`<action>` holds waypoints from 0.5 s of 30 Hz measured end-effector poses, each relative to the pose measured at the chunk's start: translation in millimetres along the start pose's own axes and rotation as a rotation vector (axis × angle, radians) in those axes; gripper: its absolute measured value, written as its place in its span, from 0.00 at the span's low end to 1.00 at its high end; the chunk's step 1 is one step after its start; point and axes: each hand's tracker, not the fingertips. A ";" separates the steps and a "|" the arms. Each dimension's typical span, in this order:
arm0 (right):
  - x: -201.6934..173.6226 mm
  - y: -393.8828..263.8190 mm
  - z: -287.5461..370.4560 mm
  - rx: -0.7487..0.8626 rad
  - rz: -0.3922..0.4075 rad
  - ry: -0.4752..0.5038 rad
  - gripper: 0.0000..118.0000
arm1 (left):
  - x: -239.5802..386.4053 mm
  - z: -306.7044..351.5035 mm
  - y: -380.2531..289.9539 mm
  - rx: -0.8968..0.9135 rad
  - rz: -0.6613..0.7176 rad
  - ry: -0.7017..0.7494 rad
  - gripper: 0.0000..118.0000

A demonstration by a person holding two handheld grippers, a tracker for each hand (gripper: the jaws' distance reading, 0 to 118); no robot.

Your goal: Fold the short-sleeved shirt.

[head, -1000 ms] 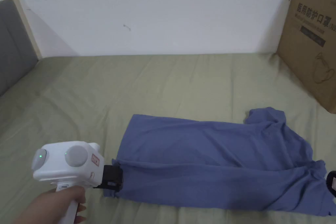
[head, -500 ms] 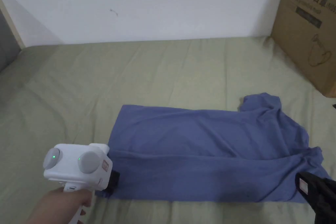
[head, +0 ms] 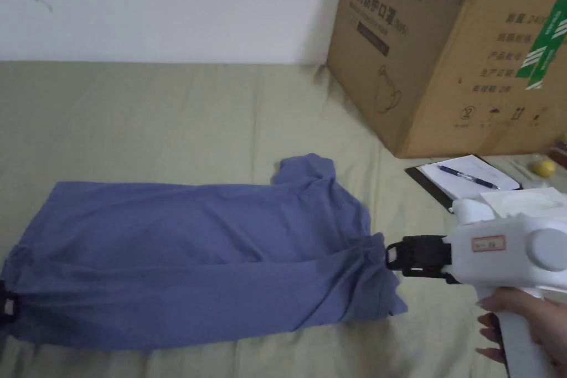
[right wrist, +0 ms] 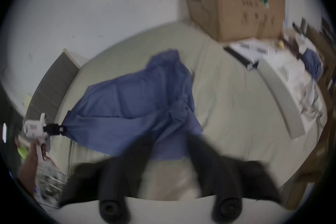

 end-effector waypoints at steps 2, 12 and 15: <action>11.2 2.2 -11.9 -0.053 -0.054 -0.027 0.93 | 2.6 -1.1 0.0 0.000 -0.010 0.009 0.03; 40.3 -11.0 -106.7 -0.254 -0.173 -0.188 0.75 | 0.6 -17.7 -7.0 -0.027 0.013 0.083 0.03; 23.8 -8.7 -98.8 -0.260 0.001 -0.206 0.67 | -1.4 -26.7 -11.1 -0.047 0.019 0.095 0.03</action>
